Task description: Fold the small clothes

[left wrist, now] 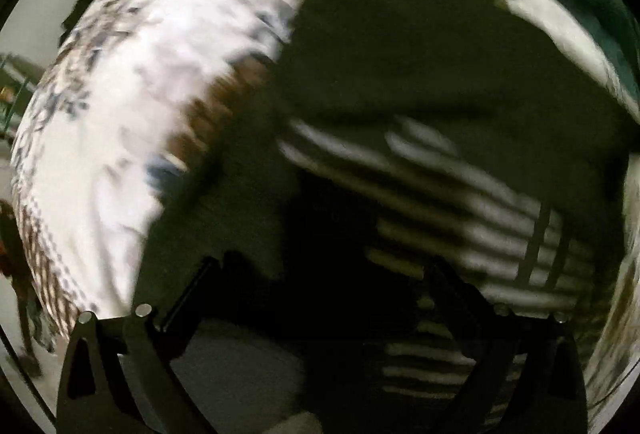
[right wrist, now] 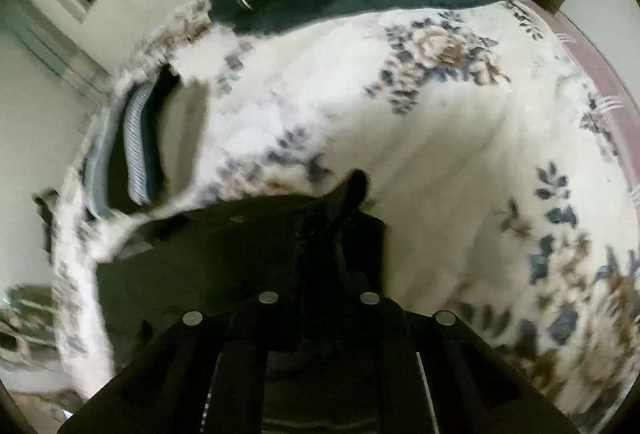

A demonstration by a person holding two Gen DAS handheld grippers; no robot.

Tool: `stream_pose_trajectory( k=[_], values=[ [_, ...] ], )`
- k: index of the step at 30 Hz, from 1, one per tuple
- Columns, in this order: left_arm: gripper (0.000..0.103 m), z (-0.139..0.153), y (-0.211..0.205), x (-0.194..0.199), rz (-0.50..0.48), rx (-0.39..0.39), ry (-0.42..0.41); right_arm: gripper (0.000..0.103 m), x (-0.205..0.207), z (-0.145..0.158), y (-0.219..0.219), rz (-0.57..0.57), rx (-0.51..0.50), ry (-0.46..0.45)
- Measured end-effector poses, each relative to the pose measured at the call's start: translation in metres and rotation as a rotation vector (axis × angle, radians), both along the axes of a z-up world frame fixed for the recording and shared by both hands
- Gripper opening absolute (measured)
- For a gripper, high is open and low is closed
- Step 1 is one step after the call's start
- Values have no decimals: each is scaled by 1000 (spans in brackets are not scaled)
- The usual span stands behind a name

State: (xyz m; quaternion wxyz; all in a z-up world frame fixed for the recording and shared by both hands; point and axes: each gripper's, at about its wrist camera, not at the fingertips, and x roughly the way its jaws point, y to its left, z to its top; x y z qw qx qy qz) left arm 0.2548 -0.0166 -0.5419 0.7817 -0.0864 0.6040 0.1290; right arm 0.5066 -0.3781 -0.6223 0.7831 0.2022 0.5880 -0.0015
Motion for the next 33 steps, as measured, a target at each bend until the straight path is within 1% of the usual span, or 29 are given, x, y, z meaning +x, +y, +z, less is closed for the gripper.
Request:
stream_pose_trajectory(
  k=[1,2,3,5,7,9,10,11,12,13,14,15,16,17,18,19,20,21,23,25,27,29,32,33],
  values=[
    [103,3,10,4,25,-19,-7,18,-1,-17,-4,-7,32,88],
    [103,5,23,12,64,-64,-12,18,-5,-29,-7,-34,68,139],
    [103,4,30,17,87,-91,-14,20,-13,-37,-14,-80,108,160],
    [103,1,35,38,137,-137,-21,43,-29,-43,-24,-164,195,174],
    [103,-1,42,59,181,-150,-35,44,-40,-44,-23,-236,287,159],
    [103,0,41,87,175,-117,-67,44,-39,-40,-9,-235,311,123],
    [103,1,36,99,153,-95,-78,44,-34,-37,3,-214,309,106],
    [103,1,24,114,110,-51,-80,44,-26,-36,14,-186,304,95],
    [103,-2,18,125,81,-10,-71,44,-12,-35,32,-136,295,81],
    [103,-6,14,135,53,26,-56,44,-8,-36,45,-91,275,75],
    [103,-15,8,141,9,68,-27,44,4,-40,63,-23,225,82],
    [103,-21,3,141,-17,92,-2,44,15,-49,86,57,143,103],
    [103,-27,-1,136,-41,110,20,44,20,-56,99,101,97,124],
    [103,-32,-5,126,-72,121,40,44,22,-66,111,154,46,163],
    [103,-32,-5,114,-85,124,46,44,17,-74,121,209,3,207],
    [103,-31,-5,100,-94,120,48,44,12,-75,124,231,-14,211],
    [103,-32,-3,84,-95,113,67,44,-1,-72,126,261,-29,210],
    [103,-32,-4,76,-95,108,82,44,-11,-70,125,279,-29,224],
    [103,-32,-4,50,-89,108,106,44,-37,-72,121,301,-4,289],
    [103,-32,-4,30,-86,116,132,44,-60,-71,115,311,13,324],
    [103,-28,-2,17,-71,107,133,43,-72,-60,102,275,45,309],
    [103,-19,1,13,-55,97,123,43,-77,-49,79,189,115,292],
    [103,-4,4,12,-38,109,87,44,-73,-29,24,-1,229,231],
    [103,0,4,13,-33,118,73,46,-69,-26,7,-46,250,211]
  ],
)
